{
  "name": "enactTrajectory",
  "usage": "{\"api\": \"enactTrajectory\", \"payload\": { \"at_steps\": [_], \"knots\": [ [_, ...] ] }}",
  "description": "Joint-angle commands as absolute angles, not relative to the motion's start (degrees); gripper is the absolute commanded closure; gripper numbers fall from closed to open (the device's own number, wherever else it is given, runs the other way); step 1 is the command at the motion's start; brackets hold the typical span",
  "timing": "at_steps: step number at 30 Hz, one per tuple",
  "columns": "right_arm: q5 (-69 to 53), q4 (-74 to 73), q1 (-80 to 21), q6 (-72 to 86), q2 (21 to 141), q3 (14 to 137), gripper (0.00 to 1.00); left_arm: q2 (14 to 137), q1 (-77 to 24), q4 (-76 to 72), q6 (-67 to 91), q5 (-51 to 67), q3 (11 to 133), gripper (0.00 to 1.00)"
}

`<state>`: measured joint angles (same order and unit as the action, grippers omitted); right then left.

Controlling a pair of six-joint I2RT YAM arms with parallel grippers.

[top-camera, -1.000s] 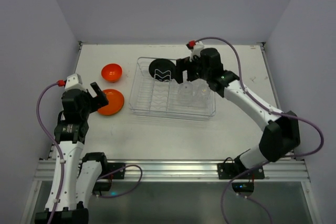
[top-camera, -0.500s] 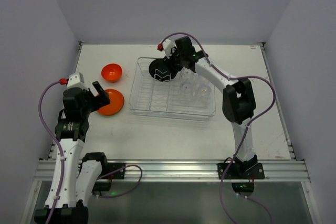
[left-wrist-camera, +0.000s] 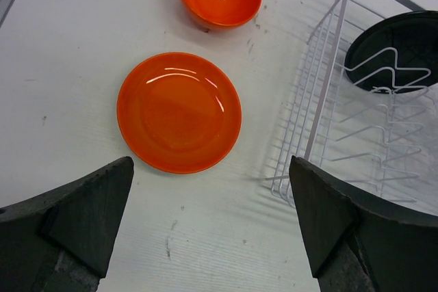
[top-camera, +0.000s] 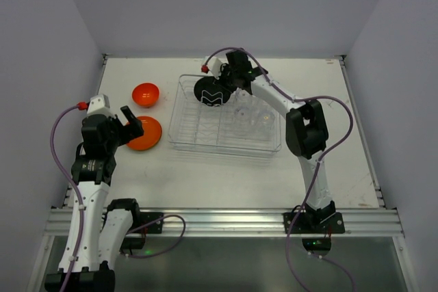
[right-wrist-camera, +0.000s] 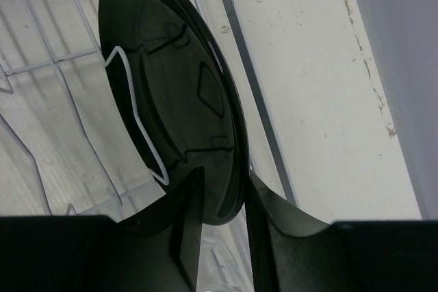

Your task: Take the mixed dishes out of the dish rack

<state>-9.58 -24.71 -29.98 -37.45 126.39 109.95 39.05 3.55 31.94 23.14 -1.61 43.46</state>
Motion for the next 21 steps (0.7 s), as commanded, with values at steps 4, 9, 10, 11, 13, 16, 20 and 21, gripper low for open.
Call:
{"api": "enactTrajectory", "payload": {
  "at_steps": [4,9,10,11,13,16,20,21],
  "knots": [
    [-8.8,-22.3,-30.0,-42.8,129.3,114.3,0.80,38.8,3.0,29.4,21.9,-0.3,43.3,0.00],
    [-8.0,-20.6,-30.0,-45.0,130.2,114.0,0.93,38.1,2.6,29.3,21.9,-0.3,43.2,0.00],
    [-8.2,-20.1,-30.1,-45.7,130.3,113.9,0.94,38.1,2.6,29.4,21.9,-0.3,43.2,0.00],
    [-8.3,-19.9,-29.9,-46.4,130.3,113.8,1.00,38.1,2.6,29.3,21.9,-0.3,43.2,0.00],
    [-10.1,-18.7,-29.9,-48.8,129.9,112.7,1.00,38.0,2.5,29.3,21.8,-0.3,43.2,0.00],
    [-11.3,-15.3,-29.8,-53.2,128.8,109.5,1.00,37.5,2.5,29.3,21.7,-0.3,43.2,0.00],
    [-12.2,-13.6,-29.8,-58.0,127.4,107.8,1.00,36.6,2.5,29.1,21.6,-0.3,43.2,0.00],
    [-12.3,-14.6,-29.8,-58.6,127.4,108.9,1.00,36.4,2.5,29.0,21.5,1.1,43.2,0.00]
  ]
}}
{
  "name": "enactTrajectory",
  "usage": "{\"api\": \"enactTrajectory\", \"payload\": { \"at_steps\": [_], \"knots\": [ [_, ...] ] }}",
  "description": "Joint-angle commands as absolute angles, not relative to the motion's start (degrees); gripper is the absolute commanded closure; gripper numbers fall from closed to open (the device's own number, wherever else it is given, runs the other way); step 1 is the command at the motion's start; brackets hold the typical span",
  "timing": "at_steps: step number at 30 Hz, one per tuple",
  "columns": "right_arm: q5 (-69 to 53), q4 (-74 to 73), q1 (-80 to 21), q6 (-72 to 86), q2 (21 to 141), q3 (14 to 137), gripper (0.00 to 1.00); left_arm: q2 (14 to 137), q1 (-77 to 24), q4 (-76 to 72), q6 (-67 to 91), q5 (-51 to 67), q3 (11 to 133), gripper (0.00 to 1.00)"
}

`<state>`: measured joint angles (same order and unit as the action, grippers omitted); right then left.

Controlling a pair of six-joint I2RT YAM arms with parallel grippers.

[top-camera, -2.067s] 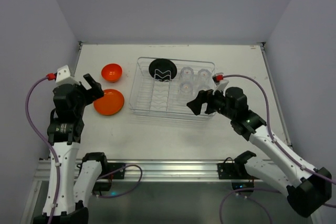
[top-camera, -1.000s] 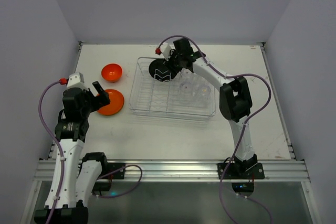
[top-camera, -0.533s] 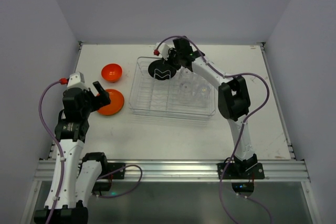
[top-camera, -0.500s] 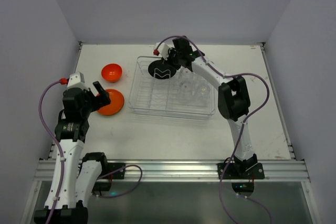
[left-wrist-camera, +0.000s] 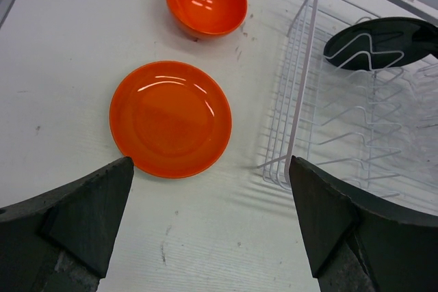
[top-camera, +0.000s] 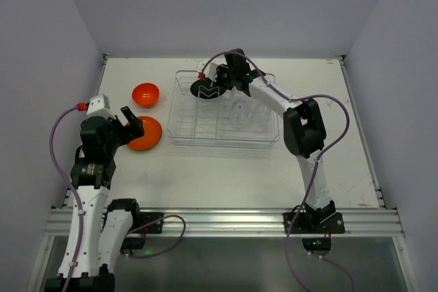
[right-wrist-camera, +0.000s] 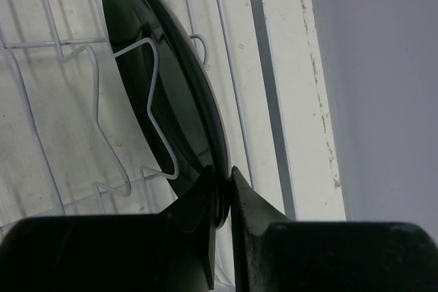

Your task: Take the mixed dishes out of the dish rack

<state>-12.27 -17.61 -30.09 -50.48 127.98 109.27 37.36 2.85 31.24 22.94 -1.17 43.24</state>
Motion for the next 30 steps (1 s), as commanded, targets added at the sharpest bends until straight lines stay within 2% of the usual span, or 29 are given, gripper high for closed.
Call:
{"api": "enactTrajectory", "payload": {
  "at_steps": [1,13,25,30],
  "knots": [
    [-12.3,-15.2,-29.8,-58.5,127.4,109.6,1.00,36.4,2.4,28.9,21.5,1.1,43.2,0.00],
    [-14.3,-17.0,-29.8,-52.8,120.9,110.6,1.00,35.5,2.5,28.9,21.4,1.1,43.2,0.00],
    [-11.0,-10.1,-29.9,-43.8,113.3,106.5,1.00,33.1,2.4,28.7,21.4,0.6,43.3,0.00],
    [-9.2,-11.6,-29.9,-29.3,108.7,109.3,1.00,32.4,2.4,28.6,21.6,0.7,43.1,0.00]
  ]
}}
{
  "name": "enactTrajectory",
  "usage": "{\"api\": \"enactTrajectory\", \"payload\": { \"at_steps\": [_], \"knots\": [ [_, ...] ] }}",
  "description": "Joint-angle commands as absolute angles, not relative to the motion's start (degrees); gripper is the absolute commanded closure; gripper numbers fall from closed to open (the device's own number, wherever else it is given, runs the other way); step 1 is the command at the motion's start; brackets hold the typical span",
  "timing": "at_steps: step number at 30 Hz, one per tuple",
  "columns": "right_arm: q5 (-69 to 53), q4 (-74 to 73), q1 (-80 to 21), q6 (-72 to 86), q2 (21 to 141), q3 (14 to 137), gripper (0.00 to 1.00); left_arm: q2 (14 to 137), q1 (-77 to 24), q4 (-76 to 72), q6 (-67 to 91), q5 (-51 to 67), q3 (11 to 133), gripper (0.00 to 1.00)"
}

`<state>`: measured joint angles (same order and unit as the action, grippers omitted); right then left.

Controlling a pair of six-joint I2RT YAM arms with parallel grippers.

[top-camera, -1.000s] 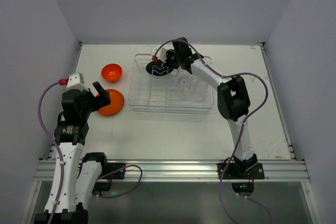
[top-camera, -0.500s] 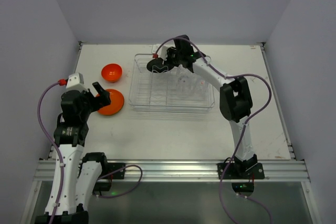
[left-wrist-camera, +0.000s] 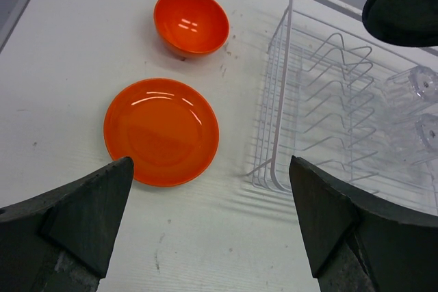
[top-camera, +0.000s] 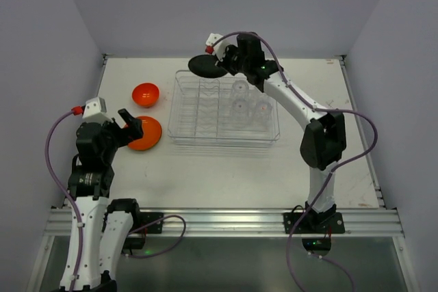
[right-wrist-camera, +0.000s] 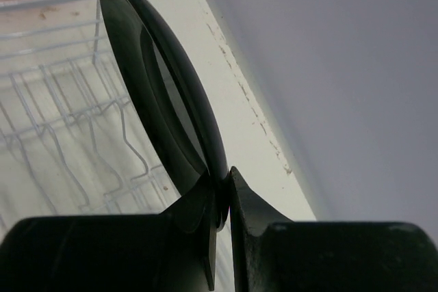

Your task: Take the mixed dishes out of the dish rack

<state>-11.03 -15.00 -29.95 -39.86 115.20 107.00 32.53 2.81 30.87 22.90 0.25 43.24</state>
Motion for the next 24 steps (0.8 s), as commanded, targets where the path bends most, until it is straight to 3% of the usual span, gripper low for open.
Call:
{"api": "enactTrajectory", "payload": {
  "at_steps": [1,8,11,12,15,24],
  "knots": [
    [-9.0,-11.9,-29.8,-25.3,107.6,109.4,1.00,32.6,2.4,28.4,21.1,1.5,43.2,0.00],
    [-22.7,-11.4,-29.8,12.4,90.8,92.1,1.00,32.8,2.4,17.2,22.2,25.5,41.2,0.00],
    [-30.0,-3.4,-29.8,24.3,82.4,77.5,1.00,32.1,2.3,2.2,33.4,39.3,36.9,0.00],
    [-30.8,-1.1,-29.8,26.3,80.7,71.9,1.00,32.0,2.1,-8.8,36.9,43.4,35.0,0.00],
    [-29.8,2.4,-29.9,32.9,74.5,63.2,1.00,33.1,0.6,-17.0,44.4,45.5,32.0,0.00],
    [-32.2,5.9,-30.5,41.6,64.9,51.1,1.00,37.4,-12.3,-14.8,39.5,39.2,32.8,0.00]
  ]
}}
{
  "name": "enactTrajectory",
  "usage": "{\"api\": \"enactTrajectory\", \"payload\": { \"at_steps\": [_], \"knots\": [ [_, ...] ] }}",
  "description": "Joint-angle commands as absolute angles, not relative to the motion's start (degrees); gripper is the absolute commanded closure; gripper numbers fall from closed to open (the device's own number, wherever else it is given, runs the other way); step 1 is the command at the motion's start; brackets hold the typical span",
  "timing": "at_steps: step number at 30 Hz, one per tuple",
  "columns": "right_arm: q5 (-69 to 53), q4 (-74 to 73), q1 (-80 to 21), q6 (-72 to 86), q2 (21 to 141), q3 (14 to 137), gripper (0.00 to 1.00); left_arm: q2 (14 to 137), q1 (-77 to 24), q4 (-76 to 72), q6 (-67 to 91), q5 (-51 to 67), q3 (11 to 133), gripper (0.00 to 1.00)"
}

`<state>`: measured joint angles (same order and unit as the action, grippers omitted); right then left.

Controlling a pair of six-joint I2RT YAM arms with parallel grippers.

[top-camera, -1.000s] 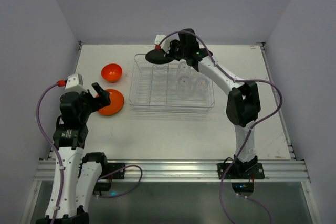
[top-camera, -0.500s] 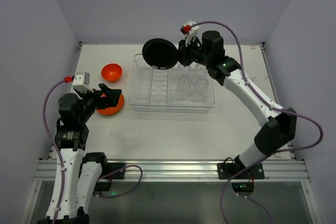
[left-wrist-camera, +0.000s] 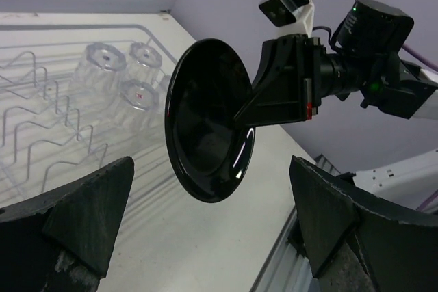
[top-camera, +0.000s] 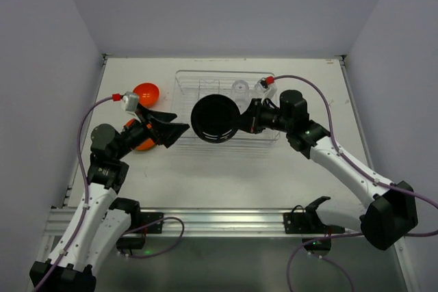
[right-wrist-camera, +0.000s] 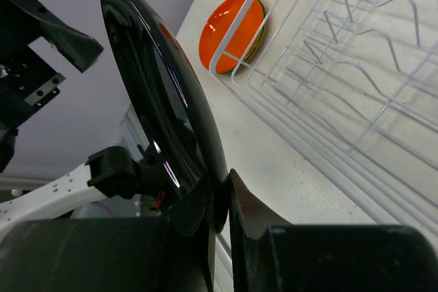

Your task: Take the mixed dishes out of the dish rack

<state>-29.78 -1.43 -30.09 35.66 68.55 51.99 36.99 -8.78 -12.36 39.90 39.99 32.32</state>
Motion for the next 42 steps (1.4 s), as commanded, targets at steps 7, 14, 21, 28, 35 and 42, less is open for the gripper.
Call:
{"api": "enactTrajectory", "payload": {
  "at_steps": [7,14,21,28,35,42],
  "knots": [
    [-34.3,7.4,-34.6,42.4,63.0,49.4,1.00,37.1,-15.3,-3.5,34.2,29.1,35.7,0.02],
    [-35.3,17.3,-39.5,45.2,66.9,46.5,1.00,37.4,-15.9,-2.5,33.6,34.4,36.6,0.24],
    [-32.2,25.0,-40.4,47.1,72.3,44.6,1.00,37.0,-15.9,4.7,29.4,30.5,37.4,1.00],
    [-31.0,26.0,-38.7,47.1,76.6,44.2,0.36,38.9,-15.9,14.0,27.0,19.4,41.8,1.00],
    [-24.7,11.6,-30.9,43.1,62.9,40.6,0.01,42.5,-15.5,27.9,37.5,-12.5,51.2,1.00],
    [-5.6,-3.5,-30.4,34.5,40.6,34.5,0.01,45.1,6.3,28.8,43.4,-14.1,48.3,1.00]
  ]
}}
